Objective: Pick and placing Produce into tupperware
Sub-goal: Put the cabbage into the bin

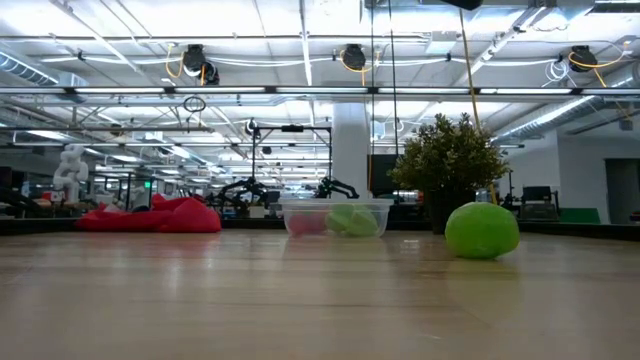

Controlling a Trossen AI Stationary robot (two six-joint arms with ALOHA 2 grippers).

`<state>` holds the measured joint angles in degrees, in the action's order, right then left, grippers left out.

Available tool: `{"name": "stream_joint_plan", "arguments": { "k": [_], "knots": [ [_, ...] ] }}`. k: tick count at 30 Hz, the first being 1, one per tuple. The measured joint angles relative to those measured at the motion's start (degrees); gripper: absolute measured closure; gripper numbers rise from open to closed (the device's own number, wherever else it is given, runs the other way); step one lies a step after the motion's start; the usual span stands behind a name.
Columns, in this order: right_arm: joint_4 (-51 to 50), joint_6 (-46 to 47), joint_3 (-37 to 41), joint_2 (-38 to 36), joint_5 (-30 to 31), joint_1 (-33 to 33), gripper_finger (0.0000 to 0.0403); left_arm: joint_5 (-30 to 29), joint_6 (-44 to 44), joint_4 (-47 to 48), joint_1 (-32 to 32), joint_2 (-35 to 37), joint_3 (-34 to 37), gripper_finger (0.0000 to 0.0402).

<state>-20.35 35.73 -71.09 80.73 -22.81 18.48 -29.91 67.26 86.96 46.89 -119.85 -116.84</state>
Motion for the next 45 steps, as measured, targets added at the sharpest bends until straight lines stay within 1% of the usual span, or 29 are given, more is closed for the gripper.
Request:
{"name": "stream_joint_plan", "arguments": {
  "k": [8,10,13,15,18,20,26,29,31,36,39,42,45],
  "knots": [
    [0.6,2.0,0.0,0.0,-0.3,0.4,0.014,0.0,-0.2,0.0,0.0,0.0,0.0,0.0243],
    [-0.9,2.9,0.0,0.0,-0.4,0.4,0.014,0.0,-0.5,0.0,0.0,0.0,0.0,0.0243],
    [-5.7,2.9,0.1,-0.5,-0.2,0.3,0.014,0.0,-0.5,0.0,0.0,0.0,0.0,0.0243],
    [-6.0,1.6,0.1,-0.5,-0.1,0.2,0.014,0.0,-0.5,0.0,0.0,0.0,0.0,0.0243],
    [-2.8,1.4,0.1,-0.5,-0.1,0.5,0.014,0.0,-0.5,0.0,0.0,0.0,0.0,0.0243],
    [0.7,2.9,0.1,-0.5,-1.3,0.6,0.014,0.0,-0.5,0.0,0.0,0.0,0.0,0.0243],
    [7.5,7.0,0.1,-0.6,-1.4,0.7,0.014,0.0,-0.6,0.0,0.0,0.0,0.0,0.0243],
    [8.5,5.4,0.1,-0.6,-1.6,0.8,0.014,0.0,-0.6,0.0,0.0,0.0,0.0,0.0243],
    [8.4,3.9,0.1,-0.6,-3.0,0.4,0.014,0.0,-0.6,0.0,0.0,0.0,0.0,0.0243],
    [4.6,0.0,0.1,-1.3,-3.8,-0.6,0.014,0.0,-0.7,0.0,0.0,0.0,0.0,0.0243],
    [0.1,-2.8,0.1,-1.8,-1.9,-0.9,0.014,0.0,-0.7,0.0,0.0,0.0,0.0,0.0243],
    [-7.4,-6.9,-1.5,-1.9,2.7,-1.2,0.014,0.0,-0.8,0.0,0.0,0.0,0.0,0.0243],
    [-15.2,-9.6,-4.2,-1.9,9.4,-1.0,0.014,0.0,-0.8,0.0,0.0,0.0,0.0,0.0243]
  ]
}}
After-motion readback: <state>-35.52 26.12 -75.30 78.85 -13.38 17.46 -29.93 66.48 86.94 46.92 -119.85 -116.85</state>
